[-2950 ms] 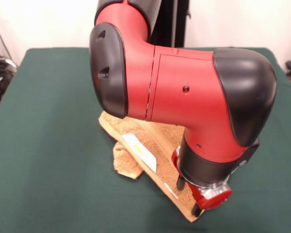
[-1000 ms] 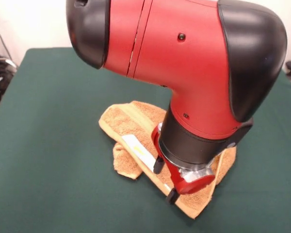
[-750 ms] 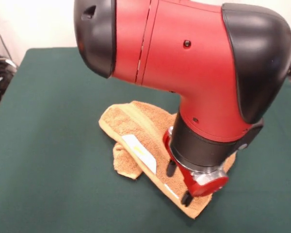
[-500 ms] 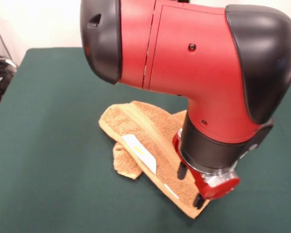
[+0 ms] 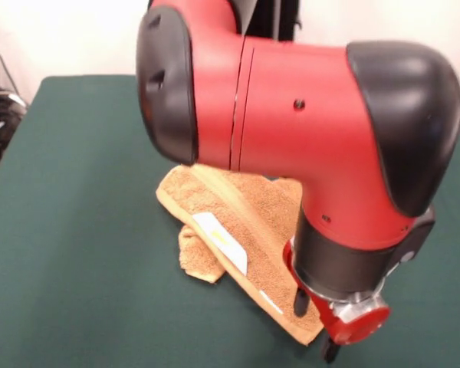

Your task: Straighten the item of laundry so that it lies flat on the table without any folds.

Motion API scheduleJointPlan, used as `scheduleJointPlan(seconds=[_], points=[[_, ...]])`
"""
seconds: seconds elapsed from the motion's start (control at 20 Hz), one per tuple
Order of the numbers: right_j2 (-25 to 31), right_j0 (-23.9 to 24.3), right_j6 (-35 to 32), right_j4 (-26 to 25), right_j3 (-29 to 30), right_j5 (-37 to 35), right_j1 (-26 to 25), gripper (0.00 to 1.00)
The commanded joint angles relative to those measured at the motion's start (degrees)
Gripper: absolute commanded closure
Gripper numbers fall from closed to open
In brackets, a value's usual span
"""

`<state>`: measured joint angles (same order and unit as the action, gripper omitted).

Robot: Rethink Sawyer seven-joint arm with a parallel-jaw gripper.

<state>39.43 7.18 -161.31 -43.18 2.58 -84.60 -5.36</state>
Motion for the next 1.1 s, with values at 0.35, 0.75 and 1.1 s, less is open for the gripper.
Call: scheduleJointPlan(seconds=[0.35, 0.75, 1.1], points=[[13.7, 1.4, -15.2, -4.0, 7.8, -3.8, -9.0, 0.00], [16.7, 2.5, -18.4, -5.0, 8.0, -7.5, -9.8, 0.00], [14.3, 2.6, -17.2, -5.9, 8.2, -9.9, -8.9, 0.00]])
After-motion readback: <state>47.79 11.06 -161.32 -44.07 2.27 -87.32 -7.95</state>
